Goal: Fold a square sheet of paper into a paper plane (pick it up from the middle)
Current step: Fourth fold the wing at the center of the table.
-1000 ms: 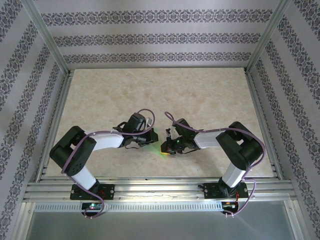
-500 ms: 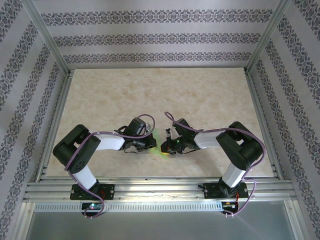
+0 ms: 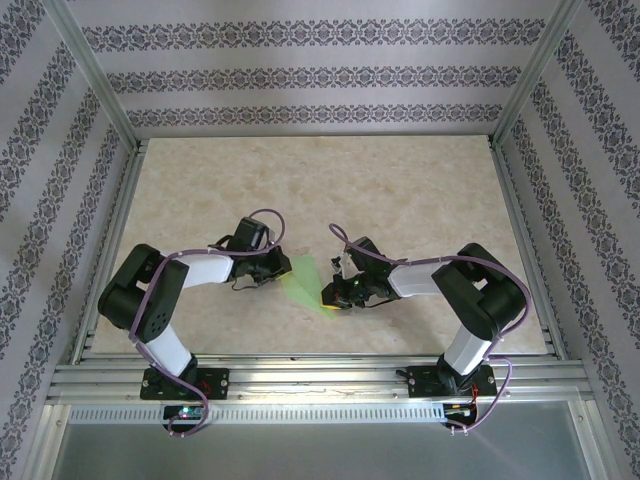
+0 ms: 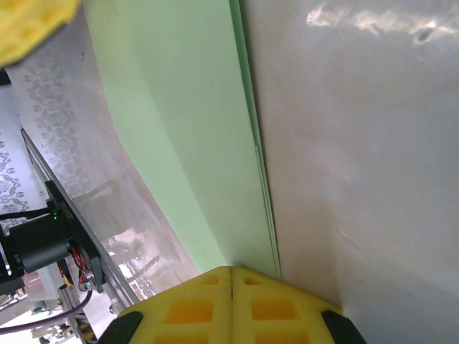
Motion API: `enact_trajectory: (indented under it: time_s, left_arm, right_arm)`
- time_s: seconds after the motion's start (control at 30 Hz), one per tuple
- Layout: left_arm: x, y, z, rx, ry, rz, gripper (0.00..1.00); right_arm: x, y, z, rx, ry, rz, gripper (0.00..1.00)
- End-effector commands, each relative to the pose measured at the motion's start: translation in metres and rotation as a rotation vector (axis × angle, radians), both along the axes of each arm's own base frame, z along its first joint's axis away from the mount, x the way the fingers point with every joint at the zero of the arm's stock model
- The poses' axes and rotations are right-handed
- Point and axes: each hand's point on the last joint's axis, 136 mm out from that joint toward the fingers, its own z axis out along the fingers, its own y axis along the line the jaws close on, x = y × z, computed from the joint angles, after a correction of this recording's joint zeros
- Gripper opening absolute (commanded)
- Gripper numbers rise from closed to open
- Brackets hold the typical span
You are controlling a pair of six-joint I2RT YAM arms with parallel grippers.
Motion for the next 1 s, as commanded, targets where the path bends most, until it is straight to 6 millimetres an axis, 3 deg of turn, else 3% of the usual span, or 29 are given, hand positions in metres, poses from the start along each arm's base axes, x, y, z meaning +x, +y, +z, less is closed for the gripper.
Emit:
enact_trajectory:
  time_s: [0.0, 0.2, 0.4, 0.63, 0.97]
  left_arm:
    - [0.006, 0.002, 0.014, 0.016, -0.031, -0.024, 0.08]
    - [0.001, -0.013, 0.039, -0.021, -0.103, -0.049, 0.08]
    - [0.004, -0.025, 0.028, -0.042, -0.091, -0.079, 0.07]
    - [0.017, -0.004, 0.001, 0.02, -0.053, -0.052, 0.07]
    - [0.035, 0.034, -0.007, 0.052, -0.036, -0.003, 0.07]
  right_arm:
    - [-0.031, -0.034, -0.043, -0.177, 0.124, -0.008, 0.0]
    - [-0.03, -0.033, -0.041, -0.176, 0.122, -0.012, 0.0]
    - [-0.029, -0.033, -0.041, -0.175, 0.12, -0.014, 0.0]
    - [-0.029, -0.033, -0.042, -0.176, 0.123, -0.013, 0.0]
    - [-0.03, -0.033, -0.041, -0.169, 0.12, -0.006, 0.0]
